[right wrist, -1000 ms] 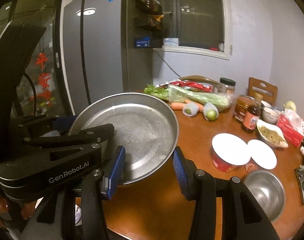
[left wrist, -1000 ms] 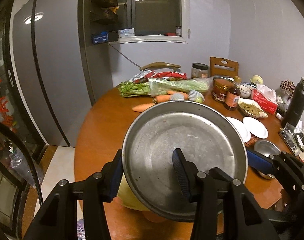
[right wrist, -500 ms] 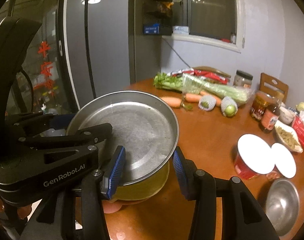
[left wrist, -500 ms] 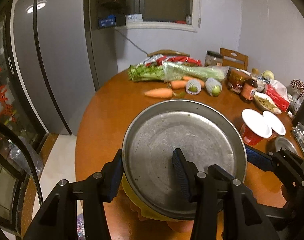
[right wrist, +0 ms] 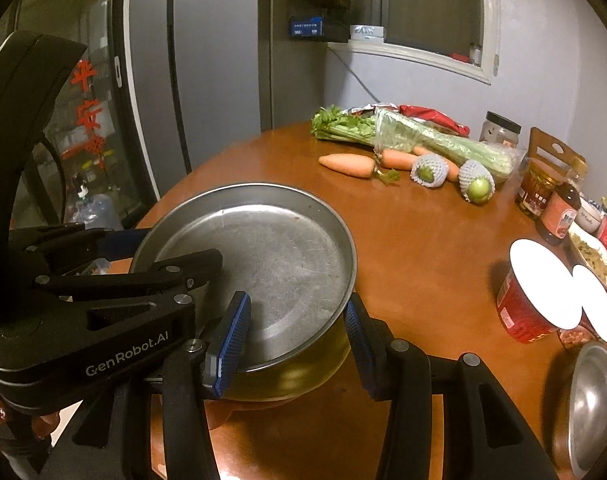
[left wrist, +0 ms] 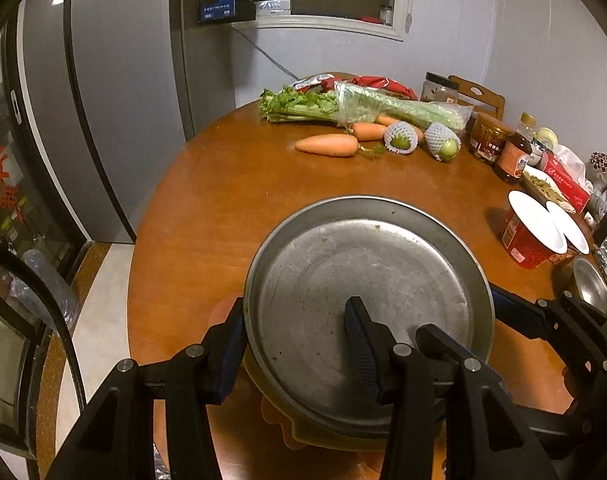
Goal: Organize plates and bowls
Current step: 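Lift the grey metal plate with the left gripper over the yellow plate, then lower the grey metal plate onto the yellow shell plate with the left gripper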
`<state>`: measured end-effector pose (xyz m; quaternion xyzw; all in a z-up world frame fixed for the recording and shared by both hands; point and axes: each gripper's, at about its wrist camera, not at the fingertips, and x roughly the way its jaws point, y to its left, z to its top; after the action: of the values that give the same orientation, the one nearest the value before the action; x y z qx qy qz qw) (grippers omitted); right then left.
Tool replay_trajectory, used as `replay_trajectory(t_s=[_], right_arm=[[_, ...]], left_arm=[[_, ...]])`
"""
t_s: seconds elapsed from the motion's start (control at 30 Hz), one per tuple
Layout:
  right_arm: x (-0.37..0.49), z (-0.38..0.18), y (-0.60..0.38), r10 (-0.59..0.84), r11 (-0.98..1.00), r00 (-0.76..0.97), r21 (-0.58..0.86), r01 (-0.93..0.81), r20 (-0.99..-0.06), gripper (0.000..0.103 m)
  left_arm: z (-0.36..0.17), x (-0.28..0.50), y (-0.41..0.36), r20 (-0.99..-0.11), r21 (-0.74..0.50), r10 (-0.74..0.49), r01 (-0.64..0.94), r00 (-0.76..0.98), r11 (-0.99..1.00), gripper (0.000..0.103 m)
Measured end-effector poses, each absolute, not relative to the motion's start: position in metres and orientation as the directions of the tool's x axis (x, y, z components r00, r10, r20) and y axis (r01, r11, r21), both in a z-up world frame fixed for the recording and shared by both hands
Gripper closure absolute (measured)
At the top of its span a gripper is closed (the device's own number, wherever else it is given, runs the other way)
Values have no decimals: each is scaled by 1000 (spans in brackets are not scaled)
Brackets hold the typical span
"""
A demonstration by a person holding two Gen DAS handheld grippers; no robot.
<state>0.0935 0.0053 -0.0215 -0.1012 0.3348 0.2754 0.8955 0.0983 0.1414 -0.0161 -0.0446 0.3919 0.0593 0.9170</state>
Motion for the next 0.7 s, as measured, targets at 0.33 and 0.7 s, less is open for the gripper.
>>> replay_trajectory(t_s=[0.33, 0.7], right_arm=[[95, -31, 9, 426, 822, 622, -6, -569, -657, 53], [95, -32, 7, 439, 818, 618, 5, -576, -651, 53]], left_arm=[[-22, 94, 143, -720, -20, 94, -156, 687, 988, 55], [-23, 91, 146, -720, -43, 89, -172, 688, 984, 55]])
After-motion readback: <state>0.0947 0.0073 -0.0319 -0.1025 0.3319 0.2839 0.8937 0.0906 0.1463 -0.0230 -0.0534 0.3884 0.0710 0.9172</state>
